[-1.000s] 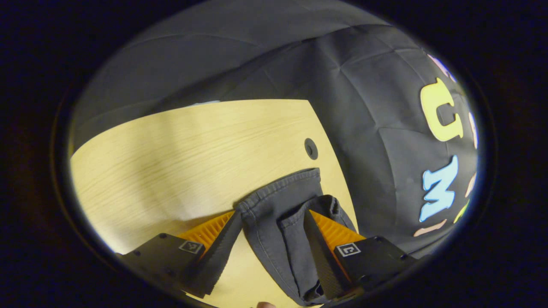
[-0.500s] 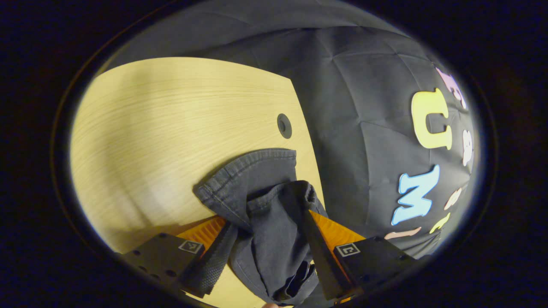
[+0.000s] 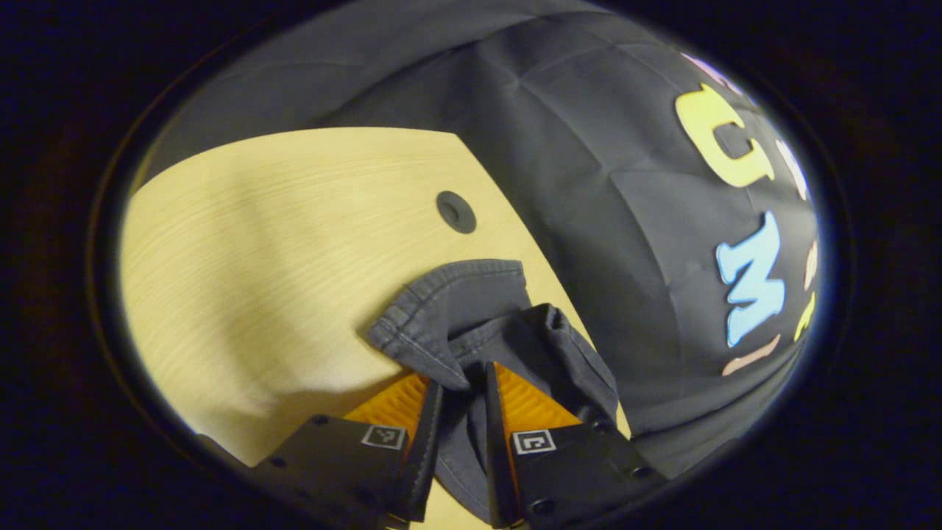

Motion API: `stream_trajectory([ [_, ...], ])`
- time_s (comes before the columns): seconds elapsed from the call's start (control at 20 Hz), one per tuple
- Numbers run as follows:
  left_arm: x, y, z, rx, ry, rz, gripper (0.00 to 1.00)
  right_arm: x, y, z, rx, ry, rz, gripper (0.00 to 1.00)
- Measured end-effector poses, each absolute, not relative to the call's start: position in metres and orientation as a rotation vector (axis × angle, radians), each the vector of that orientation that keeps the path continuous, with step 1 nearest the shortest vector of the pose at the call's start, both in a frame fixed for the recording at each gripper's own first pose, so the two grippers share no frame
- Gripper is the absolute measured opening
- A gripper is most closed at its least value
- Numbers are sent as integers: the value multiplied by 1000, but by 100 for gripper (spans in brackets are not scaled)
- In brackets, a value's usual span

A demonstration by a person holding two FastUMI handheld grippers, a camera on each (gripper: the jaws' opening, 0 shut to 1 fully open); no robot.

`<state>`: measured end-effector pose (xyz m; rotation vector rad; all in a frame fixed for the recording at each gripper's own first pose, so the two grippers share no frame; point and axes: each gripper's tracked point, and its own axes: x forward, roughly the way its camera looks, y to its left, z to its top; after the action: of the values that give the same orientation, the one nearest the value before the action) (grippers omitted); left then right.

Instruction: Grasp the waist and the cuffs of the jeans and fold them to make the two legs overlap; first hold the waist and fold one-third of the jeans toward the cuffs, then hold the cuffs and fold the remaining one-third in the same direction to finish folding.

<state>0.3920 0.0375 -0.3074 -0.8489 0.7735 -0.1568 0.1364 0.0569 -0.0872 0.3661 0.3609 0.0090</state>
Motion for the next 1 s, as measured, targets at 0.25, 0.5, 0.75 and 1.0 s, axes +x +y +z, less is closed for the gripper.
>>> stream_trajectory([
  [0.25,406,22,-323,-848,744,-133,21,140,55,-92,366,376,6,94],
  [0.5,399,26,-290,-927,750,-227,8,143,56,-92,382,379,1,94],
  [0.75,382,-1,-232,-998,684,-396,8,139,65,-93,398,391,25,94],
  [1.0,342,-68,-181,-963,679,-630,8,127,67,-83,391,373,29,94],
])
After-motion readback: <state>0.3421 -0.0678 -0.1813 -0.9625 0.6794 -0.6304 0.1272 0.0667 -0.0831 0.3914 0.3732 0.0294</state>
